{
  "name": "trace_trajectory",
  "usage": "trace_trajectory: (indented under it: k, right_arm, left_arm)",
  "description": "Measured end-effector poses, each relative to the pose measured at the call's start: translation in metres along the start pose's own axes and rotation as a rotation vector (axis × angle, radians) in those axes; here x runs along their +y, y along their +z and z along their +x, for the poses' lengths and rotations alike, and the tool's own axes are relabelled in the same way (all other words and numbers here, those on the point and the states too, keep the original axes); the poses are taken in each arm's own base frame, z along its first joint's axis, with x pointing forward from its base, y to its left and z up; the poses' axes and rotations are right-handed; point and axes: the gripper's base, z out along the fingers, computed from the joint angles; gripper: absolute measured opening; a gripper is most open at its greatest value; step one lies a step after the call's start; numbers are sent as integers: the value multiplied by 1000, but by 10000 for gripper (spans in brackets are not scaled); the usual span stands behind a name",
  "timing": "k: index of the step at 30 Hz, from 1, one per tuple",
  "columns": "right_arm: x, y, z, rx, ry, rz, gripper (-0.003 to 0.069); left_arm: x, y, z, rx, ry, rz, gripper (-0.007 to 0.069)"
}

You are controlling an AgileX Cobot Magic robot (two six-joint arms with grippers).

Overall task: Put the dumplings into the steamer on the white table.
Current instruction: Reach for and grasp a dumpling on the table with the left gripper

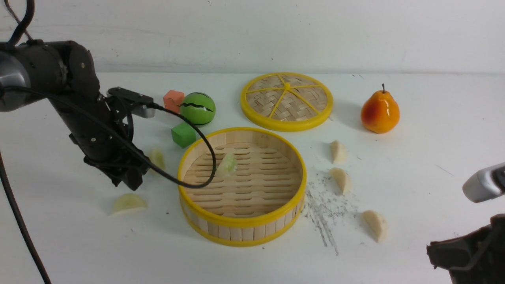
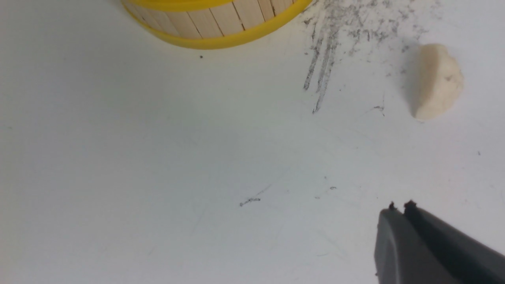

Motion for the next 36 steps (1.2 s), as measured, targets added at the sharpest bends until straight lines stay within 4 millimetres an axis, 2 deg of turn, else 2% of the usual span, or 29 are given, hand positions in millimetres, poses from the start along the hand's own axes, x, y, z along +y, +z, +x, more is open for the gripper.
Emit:
trace_trajectory:
  k: [6, 9, 11, 17, 23, 26, 30, 36]
  right_arm:
    - [0, 0, 0, -2, 0, 1, 20]
    - [0, 0, 0, -2, 2, 0, 21]
    - [0, 0, 0, -4, 4, 0, 22]
    - [0, 0, -1, -6, 4, 1, 22]
    - [0, 0, -1, -6, 4, 1, 22]
    - [0, 0, -1, -7, 4, 1, 22]
    - [-1, 0, -2, -19, 4, 10, 22]
    - [-1, 0, -2, -25, 4, 14, 22]
  left_arm:
    - [2, 30, 3, 72, 132, 39, 304]
    - [5, 39, 4, 90, 151, 28, 283]
    - [5, 43, 4, 108, 140, 28, 242]
    - [5, 44, 4, 119, -75, 19, 239]
    - [4, 42, 3, 117, -517, -17, 239]
    - [4, 41, 2, 105, -576, -27, 232]
    - [9, 39, -3, 31, -612, -63, 162]
    - [11, 43, -3, 29, -582, -80, 169]
